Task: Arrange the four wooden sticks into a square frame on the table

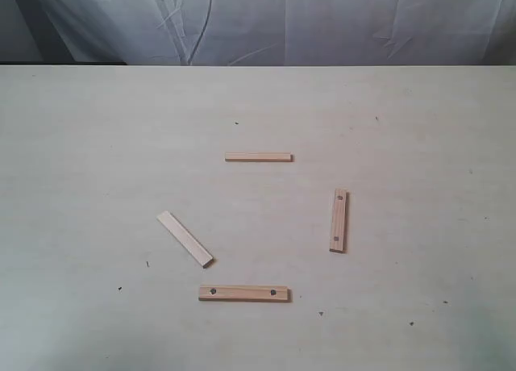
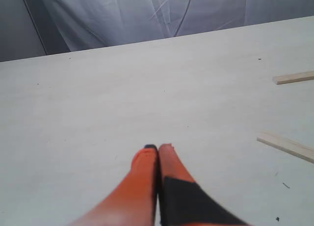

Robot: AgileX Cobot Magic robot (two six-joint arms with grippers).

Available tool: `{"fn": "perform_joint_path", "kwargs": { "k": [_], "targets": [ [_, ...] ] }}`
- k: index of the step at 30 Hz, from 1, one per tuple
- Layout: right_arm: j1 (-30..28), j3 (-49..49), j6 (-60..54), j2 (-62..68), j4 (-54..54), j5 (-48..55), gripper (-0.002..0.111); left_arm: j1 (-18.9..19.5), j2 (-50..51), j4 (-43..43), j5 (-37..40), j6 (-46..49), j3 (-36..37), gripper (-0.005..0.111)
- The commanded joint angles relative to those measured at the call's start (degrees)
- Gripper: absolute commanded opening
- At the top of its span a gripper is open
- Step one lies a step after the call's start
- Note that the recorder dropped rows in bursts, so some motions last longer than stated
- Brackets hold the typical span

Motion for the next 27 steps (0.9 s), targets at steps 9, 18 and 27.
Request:
{"fn": "perform_joint_path", "kwargs": {
  "k": [9,18,27],
  "targets": [
    [-0.36,0.15,0.0,-0.44,-0.06,-0.47,0.0,-0.47,-0.33,0.06,-0.95,-0.06,0.29,0.0],
    [-0.36,0.15,0.0,-0.44,-0.3,-5.4,0.0,-0.47,-0.33,0.06,-0.95,-0.06,0.29,0.0],
    [-0.36,0.15,0.0,-0.44,-0.09,-28.16,0.0,-0.47,-0.33,0.06,-0.95,-0.06,0.29,0.0]
  ]
}}
